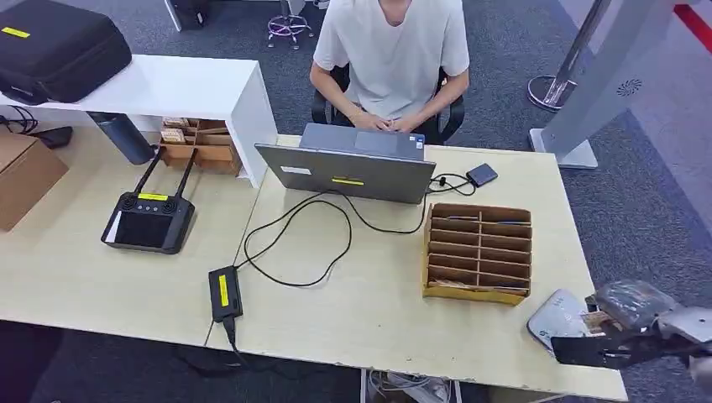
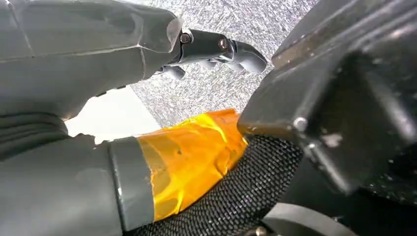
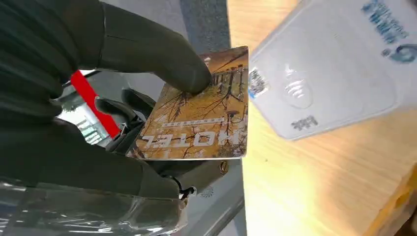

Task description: Pass the card to the sensor for recognition and then transmit it.

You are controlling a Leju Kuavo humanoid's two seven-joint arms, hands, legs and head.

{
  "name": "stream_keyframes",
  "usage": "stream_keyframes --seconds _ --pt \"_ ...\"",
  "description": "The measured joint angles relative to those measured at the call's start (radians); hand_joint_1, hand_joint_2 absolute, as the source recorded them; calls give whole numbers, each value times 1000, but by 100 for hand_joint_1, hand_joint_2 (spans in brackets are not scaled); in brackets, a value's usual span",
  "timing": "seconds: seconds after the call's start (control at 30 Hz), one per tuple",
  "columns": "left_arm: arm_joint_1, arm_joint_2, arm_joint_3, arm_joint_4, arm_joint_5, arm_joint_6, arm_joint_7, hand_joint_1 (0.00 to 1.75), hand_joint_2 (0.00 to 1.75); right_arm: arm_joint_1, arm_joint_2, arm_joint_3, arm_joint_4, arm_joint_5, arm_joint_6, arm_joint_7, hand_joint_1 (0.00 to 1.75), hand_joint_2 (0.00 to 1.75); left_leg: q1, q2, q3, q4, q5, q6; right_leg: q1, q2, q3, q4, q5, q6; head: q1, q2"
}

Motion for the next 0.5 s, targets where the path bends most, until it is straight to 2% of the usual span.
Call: stream_keyframes --seconds 0.2,0.5 --pt "0 0 0 0 1 0 0 0 0 100 45 -68 46 18 -16 -6 175 175 0 0 0 0 0 0 0 0 0 0 0 0 0 0" --pt "0 0 0 0 4 0 0 0 0 166 84 -136 78 35 -30 -8 175 175 0 0 0 0 0 0 0 0 -1 0 0 0 0 0"
